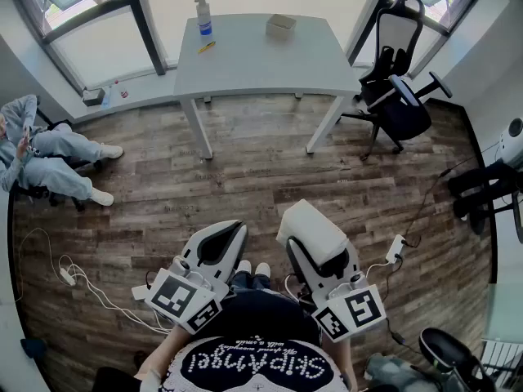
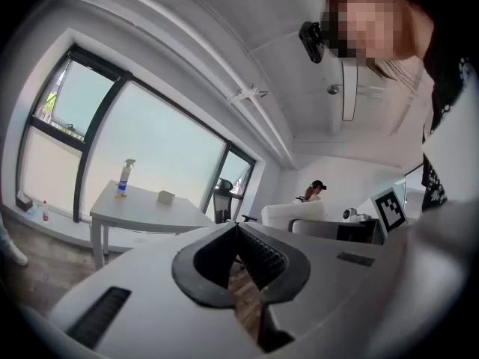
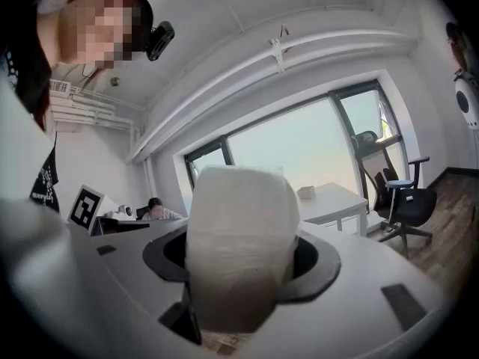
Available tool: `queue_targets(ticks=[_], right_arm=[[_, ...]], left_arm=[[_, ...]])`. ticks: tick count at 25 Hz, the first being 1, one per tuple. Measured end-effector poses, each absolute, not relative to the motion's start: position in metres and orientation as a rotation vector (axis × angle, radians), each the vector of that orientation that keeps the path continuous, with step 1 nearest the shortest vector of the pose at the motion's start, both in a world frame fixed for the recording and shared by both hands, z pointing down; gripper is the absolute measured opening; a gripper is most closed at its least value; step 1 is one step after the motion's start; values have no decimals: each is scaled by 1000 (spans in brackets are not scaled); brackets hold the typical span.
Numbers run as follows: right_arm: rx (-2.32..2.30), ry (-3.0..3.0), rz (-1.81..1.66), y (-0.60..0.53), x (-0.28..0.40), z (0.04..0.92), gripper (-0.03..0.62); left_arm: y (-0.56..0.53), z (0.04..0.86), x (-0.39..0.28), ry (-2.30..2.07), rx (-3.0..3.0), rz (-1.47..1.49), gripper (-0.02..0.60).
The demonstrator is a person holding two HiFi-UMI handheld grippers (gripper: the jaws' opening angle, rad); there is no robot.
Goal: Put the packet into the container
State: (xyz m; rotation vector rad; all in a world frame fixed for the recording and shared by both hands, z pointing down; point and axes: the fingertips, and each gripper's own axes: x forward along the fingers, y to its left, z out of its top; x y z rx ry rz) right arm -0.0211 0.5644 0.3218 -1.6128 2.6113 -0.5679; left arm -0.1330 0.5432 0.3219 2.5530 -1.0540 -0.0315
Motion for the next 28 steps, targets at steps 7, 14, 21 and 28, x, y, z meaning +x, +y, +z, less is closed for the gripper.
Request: queue_targets(ticks=[7,14,21,28], right_arm=[[-1595,2620,-569,562,-22,319,284],[-1584,2626,-572,570,-18,319,284],[-1464,2612,-599,579,-8,313,284],[-1492,2625,-553,582,20,317,284]], left_arm=[[540,321,-136,-1076,2546,-31,8],[548,319,-130,-1072,2555,-33,8],[554,320,-113,-1073,2564,-20,8],[558,321,-83,-1080,2590,-15,8]])
